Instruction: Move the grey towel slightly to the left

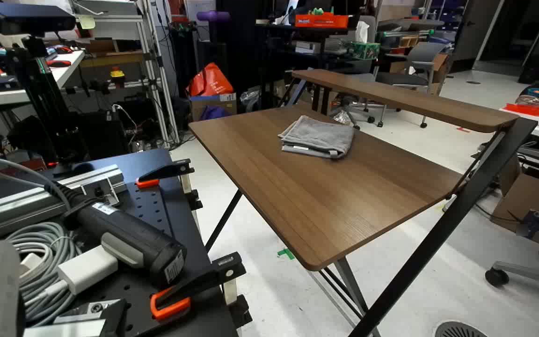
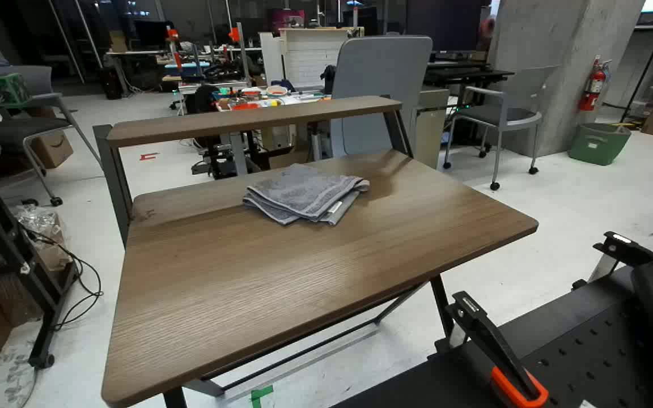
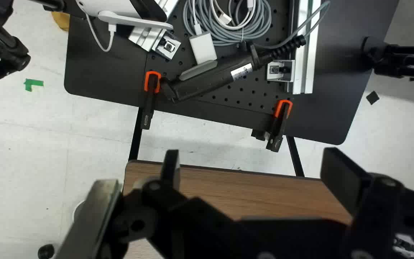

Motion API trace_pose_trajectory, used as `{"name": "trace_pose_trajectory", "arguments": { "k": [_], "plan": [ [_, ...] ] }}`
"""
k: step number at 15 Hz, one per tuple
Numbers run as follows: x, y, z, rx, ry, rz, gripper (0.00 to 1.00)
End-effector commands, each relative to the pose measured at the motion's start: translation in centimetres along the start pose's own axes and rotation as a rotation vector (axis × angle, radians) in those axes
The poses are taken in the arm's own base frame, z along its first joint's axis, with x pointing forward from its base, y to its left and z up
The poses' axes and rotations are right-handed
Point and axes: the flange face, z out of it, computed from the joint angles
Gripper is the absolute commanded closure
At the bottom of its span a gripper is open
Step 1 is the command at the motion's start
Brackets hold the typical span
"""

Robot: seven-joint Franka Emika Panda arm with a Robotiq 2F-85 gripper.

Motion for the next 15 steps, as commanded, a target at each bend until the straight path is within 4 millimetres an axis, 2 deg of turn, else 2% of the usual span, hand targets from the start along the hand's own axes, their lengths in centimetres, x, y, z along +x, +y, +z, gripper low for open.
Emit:
{"name": "trace_pose_trajectory", "arguments": {
  "k": [1, 7, 9, 12, 15],
  "plan": [
    [0.0, 0.0, -0.1, 0.000, 0.001, 0.000, 0.00],
    [0.0, 0.0, -0.1, 0.000, 0.001, 0.000, 0.00],
    [0.8, 0.0, 0.8, -0.010, 0.001, 0.026, 0.00],
    [3.2, 0.2, 2.7, -0.044, 0.000, 0.087, 0.00],
    [7.0, 0.7, 4.7, -0.080, 0.012, 0.171, 0.00]
  ]
}}
